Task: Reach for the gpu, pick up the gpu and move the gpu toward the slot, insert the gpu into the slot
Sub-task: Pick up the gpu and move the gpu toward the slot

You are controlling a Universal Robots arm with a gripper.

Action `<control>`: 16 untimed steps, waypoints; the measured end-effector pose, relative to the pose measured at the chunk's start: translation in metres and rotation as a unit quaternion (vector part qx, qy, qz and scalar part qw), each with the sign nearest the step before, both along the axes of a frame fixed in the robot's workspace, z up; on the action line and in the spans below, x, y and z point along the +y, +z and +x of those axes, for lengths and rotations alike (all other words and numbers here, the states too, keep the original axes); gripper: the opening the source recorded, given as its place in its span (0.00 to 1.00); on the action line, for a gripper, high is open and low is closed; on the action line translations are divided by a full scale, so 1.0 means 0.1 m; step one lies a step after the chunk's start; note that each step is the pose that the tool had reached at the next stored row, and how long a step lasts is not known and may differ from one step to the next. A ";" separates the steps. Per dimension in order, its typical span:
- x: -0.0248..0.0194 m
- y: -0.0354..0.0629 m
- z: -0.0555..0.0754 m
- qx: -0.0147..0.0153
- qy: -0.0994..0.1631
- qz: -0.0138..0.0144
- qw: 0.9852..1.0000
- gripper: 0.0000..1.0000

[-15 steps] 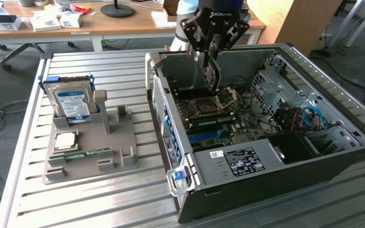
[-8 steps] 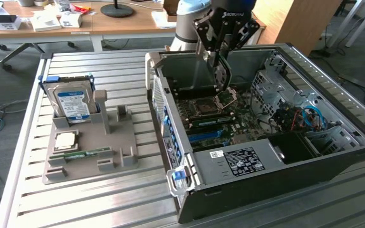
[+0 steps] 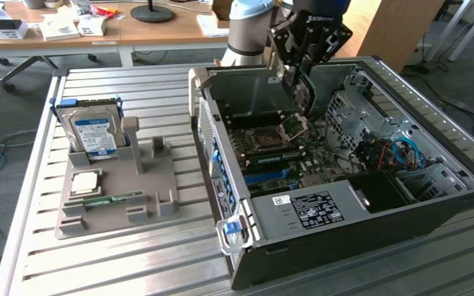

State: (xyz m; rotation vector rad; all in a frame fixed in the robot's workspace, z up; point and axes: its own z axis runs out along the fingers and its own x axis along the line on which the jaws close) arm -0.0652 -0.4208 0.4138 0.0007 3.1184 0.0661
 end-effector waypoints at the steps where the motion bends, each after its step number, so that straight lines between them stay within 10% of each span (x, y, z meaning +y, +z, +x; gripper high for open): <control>1: 0.000 0.000 0.03 0.000 0.000 0.000 1.000 0.26; 16: 0.000 0.000 0.51 0.000 0.000 0.000 1.000 0.26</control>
